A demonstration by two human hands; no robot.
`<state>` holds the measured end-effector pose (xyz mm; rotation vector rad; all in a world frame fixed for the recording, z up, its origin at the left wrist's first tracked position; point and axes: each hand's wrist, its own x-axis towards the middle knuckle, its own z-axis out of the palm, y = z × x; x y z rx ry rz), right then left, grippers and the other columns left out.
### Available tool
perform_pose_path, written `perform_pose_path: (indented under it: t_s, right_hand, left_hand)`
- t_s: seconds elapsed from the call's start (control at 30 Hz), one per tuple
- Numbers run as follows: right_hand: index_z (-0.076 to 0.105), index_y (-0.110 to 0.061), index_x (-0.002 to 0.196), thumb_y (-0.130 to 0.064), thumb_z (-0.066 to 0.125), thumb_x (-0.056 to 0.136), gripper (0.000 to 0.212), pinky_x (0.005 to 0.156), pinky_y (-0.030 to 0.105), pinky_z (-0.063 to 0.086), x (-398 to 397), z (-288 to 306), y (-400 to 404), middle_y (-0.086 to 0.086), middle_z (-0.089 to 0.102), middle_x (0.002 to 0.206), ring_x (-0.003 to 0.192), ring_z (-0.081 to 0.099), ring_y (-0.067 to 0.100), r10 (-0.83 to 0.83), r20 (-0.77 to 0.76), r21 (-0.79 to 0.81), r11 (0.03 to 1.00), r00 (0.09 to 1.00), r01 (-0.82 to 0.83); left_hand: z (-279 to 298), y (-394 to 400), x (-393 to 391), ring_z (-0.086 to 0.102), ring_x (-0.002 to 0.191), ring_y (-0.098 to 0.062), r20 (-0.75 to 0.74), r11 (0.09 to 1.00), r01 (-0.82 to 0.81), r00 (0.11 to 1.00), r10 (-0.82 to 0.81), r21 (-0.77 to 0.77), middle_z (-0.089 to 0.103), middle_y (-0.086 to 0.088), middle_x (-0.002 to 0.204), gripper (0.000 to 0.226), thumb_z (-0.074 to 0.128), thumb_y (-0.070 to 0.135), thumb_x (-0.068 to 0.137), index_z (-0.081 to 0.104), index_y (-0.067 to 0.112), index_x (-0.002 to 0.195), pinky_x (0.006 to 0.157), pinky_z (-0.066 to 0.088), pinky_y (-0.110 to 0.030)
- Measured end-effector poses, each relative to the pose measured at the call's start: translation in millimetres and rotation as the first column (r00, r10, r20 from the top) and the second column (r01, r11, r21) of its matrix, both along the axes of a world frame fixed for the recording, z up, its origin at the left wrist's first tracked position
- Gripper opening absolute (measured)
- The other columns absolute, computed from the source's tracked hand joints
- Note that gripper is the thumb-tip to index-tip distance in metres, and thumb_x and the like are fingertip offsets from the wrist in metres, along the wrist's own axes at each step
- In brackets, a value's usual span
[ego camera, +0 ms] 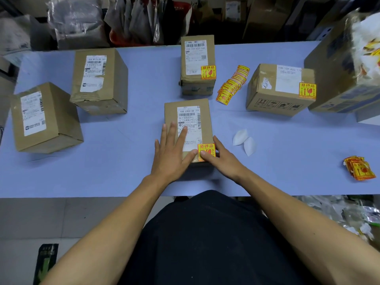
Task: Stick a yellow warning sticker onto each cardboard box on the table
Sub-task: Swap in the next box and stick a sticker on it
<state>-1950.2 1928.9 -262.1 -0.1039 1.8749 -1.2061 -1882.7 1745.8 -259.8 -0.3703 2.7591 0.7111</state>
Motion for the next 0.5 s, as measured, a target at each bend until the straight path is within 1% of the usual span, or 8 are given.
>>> perform_pose_path:
  t_s: [0.07,0.13,0.2,0.23,0.27,0.33,0.4,0.5]
  right_hand:
    - [0.014,-0.032,0.159,-0.048,0.058,0.096,0.079,0.112,0.029,0.038,-5,1,-1,-0.013,0.035,0.157,0.134,0.044,0.002,-0.087,0.032,-0.003,0.996,0.996,0.088]
    - [0.013,-0.030,0.160,-0.050,0.054,0.097,0.078,0.116,0.041,0.035,-15,0,-5,-0.001,0.029,0.162,0.140,0.040,0.012,-0.198,0.023,0.008,0.980,0.980,0.198]
    - [0.015,-0.029,0.160,-0.052,0.050,0.099,0.074,0.117,0.041,0.033,-27,-2,-12,0.002,0.029,0.163,0.144,0.036,0.016,-0.279,0.017,0.004,0.960,0.960,0.279]
    - [0.015,-0.027,0.160,-0.053,0.048,0.099,0.074,0.117,0.040,0.032,-33,-3,-15,0.002,0.028,0.163,0.146,0.034,0.017,-0.293,0.017,0.013,0.956,0.956,0.293]
    - [0.014,-0.026,0.160,-0.054,0.048,0.099,0.075,0.116,0.038,0.031,-39,-5,-19,0.002,0.027,0.164,0.147,0.032,0.017,-0.291,0.017,0.011,0.957,0.956,0.291]
    - [0.010,-0.022,0.161,-0.057,0.047,0.098,0.081,0.113,0.033,0.031,-48,-6,-29,0.002,0.026,0.164,0.146,0.034,0.017,-0.265,0.026,0.016,0.964,0.964,0.265]
    - [0.007,-0.019,0.161,-0.061,0.046,0.096,0.086,0.111,0.031,0.033,-51,-9,-36,0.000,0.028,0.163,0.142,0.040,0.018,-0.229,0.057,0.042,0.973,0.972,0.227]
    - [0.009,-0.018,0.160,-0.059,0.044,0.098,0.082,0.101,0.027,0.040,-51,-10,-43,-0.003,0.039,0.157,0.129,0.052,0.015,-0.191,0.097,0.030,0.982,0.977,0.189]
  left_hand:
    - [4,-2,-3,-0.010,0.153,-0.022,-0.079,0.989,-0.081,0.993,0.091,0.128,-0.003,-0.005,0.167,0.073,0.054,0.047,0.096,0.021,0.024,0.157,0.124,0.007,-0.045]
    - [9,-4,-8,0.002,0.153,-0.019,-0.128,0.946,-0.221,0.958,0.256,0.238,0.003,-0.003,0.167,0.071,0.060,0.041,0.095,0.026,0.023,0.154,0.120,0.012,-0.033]
    - [9,-8,-17,0.016,0.151,-0.015,-0.060,0.858,-0.381,0.903,0.426,0.345,0.012,0.001,0.166,0.074,0.062,0.041,0.094,0.024,0.024,0.155,0.115,0.018,-0.026]
    - [8,-11,-22,0.028,0.147,-0.015,0.015,0.782,-0.458,0.866,0.499,0.422,0.022,0.002,0.163,0.074,0.062,0.042,0.093,0.024,0.025,0.155,0.113,0.024,-0.026]
    - [4,-15,-27,0.042,0.139,-0.015,0.097,0.688,-0.523,0.825,0.557,0.503,0.036,0.003,0.158,0.072,0.062,0.045,0.092,0.028,0.026,0.154,0.111,0.034,-0.029]
    - [-3,-21,-33,0.063,0.116,-0.013,0.231,0.522,-0.598,0.762,0.604,0.609,0.058,0.002,0.140,0.063,0.062,0.048,0.090,0.041,0.026,0.146,0.096,0.053,-0.032]
    - [-7,-25,-36,0.069,0.103,-0.012,0.286,0.461,-0.612,0.750,0.597,0.642,0.067,0.003,0.126,0.060,0.063,0.051,0.085,0.049,0.027,0.138,0.091,0.057,-0.035]
    - [-11,-24,-38,0.069,0.103,-0.012,0.309,0.444,-0.609,0.755,0.578,0.658,0.069,0.008,0.119,0.065,0.066,0.054,0.079,0.049,0.030,0.136,0.094,0.056,-0.040]
